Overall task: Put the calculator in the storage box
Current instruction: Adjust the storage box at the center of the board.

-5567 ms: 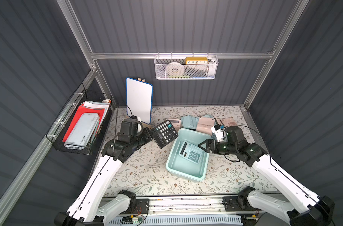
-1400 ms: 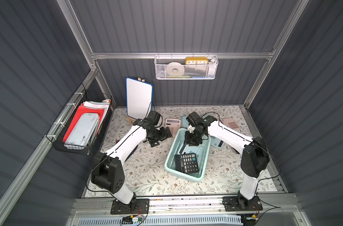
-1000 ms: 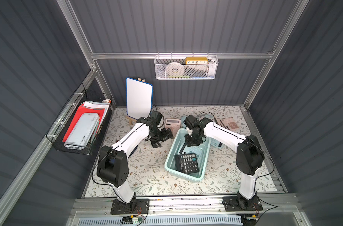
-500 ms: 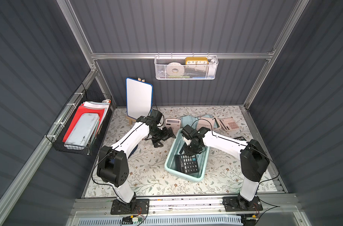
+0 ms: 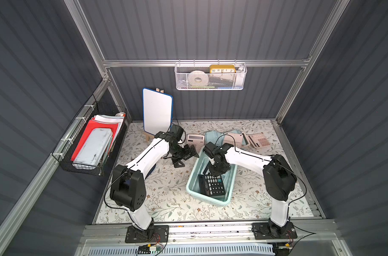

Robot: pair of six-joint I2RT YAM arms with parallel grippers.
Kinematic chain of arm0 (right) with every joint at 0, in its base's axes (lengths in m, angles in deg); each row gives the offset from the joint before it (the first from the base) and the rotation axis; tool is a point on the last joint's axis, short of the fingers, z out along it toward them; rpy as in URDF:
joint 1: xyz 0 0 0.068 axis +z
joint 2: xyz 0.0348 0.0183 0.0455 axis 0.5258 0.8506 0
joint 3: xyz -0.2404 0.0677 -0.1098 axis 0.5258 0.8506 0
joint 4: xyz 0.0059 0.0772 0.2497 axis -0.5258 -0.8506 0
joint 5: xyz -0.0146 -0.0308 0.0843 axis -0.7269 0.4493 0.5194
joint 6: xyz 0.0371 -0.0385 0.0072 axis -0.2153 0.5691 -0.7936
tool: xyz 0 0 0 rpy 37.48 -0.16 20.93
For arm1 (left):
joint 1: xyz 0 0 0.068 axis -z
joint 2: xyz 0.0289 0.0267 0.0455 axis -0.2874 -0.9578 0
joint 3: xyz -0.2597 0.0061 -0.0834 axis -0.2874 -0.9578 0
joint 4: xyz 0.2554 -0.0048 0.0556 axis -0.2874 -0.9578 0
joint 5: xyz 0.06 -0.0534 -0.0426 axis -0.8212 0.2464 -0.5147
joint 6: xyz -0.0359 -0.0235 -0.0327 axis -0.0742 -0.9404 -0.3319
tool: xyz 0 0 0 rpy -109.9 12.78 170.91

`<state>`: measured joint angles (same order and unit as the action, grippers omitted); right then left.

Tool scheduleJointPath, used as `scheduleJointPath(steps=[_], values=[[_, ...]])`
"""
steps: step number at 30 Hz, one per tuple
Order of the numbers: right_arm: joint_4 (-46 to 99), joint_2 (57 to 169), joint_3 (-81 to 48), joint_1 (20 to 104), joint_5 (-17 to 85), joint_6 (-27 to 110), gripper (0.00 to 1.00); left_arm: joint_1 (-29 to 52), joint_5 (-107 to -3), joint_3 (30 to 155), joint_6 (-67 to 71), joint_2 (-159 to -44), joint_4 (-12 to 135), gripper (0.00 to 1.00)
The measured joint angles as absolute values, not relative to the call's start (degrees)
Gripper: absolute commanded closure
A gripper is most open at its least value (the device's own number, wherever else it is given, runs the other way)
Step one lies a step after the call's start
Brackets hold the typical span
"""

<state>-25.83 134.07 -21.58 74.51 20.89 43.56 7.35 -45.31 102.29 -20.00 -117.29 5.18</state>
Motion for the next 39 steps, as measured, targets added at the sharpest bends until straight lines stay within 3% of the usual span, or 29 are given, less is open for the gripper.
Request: scheduleJointPath(steps=[8,20,30,39], values=[[-29.52,130.88,-19.09,75.27,30.09,44.24,0.84,7.35,-45.27,102.32,-19.56,-118.12,5.11,0.01],[-28.52,131.95,-24.24,70.92,23.64,40.87,0.83,7.35,-45.29,102.45,-19.34,-118.12,4.39,0.01],[-28.1,135.58,-22.93,73.04,22.63,43.34,0.83,7.35,-45.33,103.19,-18.95,-118.27,3.21,0.01],[-32.93,128.5,-15.87,75.32,31.49,44.57,0.88,7.35,-45.12,103.98,-18.75,-119.41,2.64,0.01]])
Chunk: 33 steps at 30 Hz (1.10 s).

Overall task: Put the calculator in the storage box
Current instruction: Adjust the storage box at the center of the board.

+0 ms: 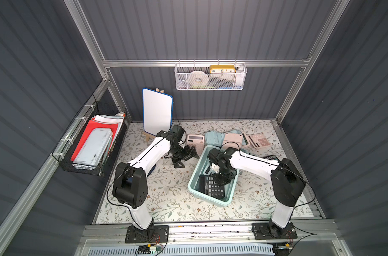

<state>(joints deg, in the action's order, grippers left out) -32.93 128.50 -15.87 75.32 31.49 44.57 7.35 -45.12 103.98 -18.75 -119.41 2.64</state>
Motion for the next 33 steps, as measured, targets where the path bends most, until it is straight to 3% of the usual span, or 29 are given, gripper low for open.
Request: scheduleJointPath(steps=[2,14,18,25,33], values=[[-33.57,127.75,-16.03,74.94,32.08,44.46,0.81,7.35,-45.12,103.98,-18.75,-119.58,2.62,0.01],[-24.65,127.64,-18.39,68.54,33.58,44.59,0.68,7.35,-46.49,103.17,-18.8,-114.84,2.75,0.01],[-21.5,129.79,-18.32,68.43,33.19,46.6,0.7,7.59,-45.77,102.05,-18.8,-110.42,4.17,0.01],[-18.46,130.94,-17.8,68.34,29.13,50.99,0.9,11.13,-45.95,102.05,-18.05,-109.81,6.01,0.01],[-18.46,132.67,-15.19,68.89,27.64,52.98,0.91,16.99,-52.72,103.82,-15.82,-116.87,3.93,0.04]])
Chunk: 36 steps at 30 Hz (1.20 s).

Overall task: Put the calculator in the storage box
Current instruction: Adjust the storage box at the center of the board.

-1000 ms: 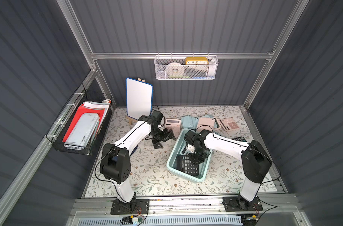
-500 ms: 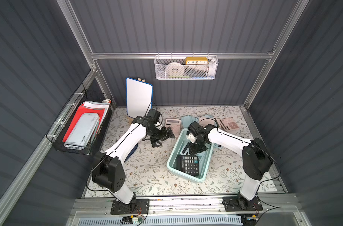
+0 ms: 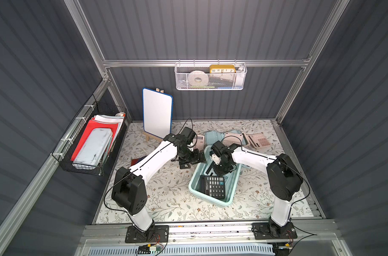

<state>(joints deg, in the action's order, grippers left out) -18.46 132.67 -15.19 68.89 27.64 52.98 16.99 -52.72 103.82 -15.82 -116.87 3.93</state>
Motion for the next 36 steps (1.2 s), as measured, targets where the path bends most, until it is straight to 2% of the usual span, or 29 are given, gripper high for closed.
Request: scheduleJointPath(steps=[3,6,14,19,26,36], values=[[-18.35,131.99,-14.04,69.02,27.7,52.96,0.91,17.34,-55.24,104.09,-15.36,-118.82,3.17,0.11],[-18.24,131.73,-13.53,69.09,27.97,52.96,0.91,17.45,-56.79,104.87,-14.6,-120.5,2.77,0.24],[-19.1,130.03,-11.52,71.38,30.44,52.15,0.93,18.19,-56.79,107.06,-15.3,-122.38,4.15,0.67],[-19.71,126.7,-10.41,72.63,32.78,50.82,0.93,19.0,-56.39,107.06,-13.22,-122.14,3.67,0.83],[-21.65,125.24,-9.16,73.92,37.69,48.79,0.9,18.93,-56.98,107.04,-14.47,-122.18,4.11,0.87],[-18.92,128.08,-10.98,72.54,40.14,45.66,0.85,18.87,-60.44,101.94,-17.24,-116.33,3.74,0.71]])
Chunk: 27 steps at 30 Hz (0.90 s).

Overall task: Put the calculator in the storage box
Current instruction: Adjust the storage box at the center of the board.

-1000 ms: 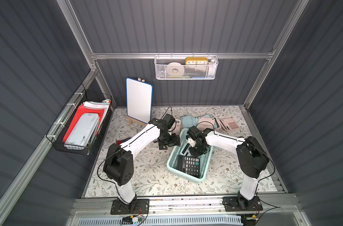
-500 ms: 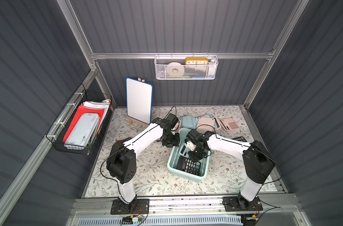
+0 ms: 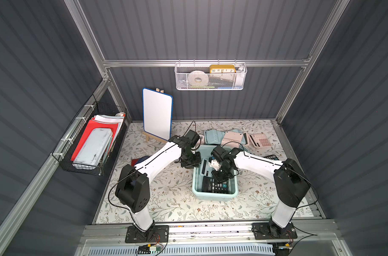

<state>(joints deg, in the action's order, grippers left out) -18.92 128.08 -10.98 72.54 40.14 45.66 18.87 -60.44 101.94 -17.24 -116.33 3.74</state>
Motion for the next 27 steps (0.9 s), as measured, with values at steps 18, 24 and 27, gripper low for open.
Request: scheduleJointPath(steps=[18,24,27], values=[[-19.27,128.76,-15.41,76.41,38.26,44.5,0.78,17.8,-65.07,92.66,-22.86,-104.85,3.08,0.1],[-20.47,121.61,-13.82,75.08,33.63,43.63,0.63,17.8,-63.78,95.15,-22.84,-107.43,3.23,0.06],[-22.09,118.11,-15.7,73.87,31.4,42.21,0.54,17.8,-63.5,96.61,-22.84,-107.8,3.28,0.03]])
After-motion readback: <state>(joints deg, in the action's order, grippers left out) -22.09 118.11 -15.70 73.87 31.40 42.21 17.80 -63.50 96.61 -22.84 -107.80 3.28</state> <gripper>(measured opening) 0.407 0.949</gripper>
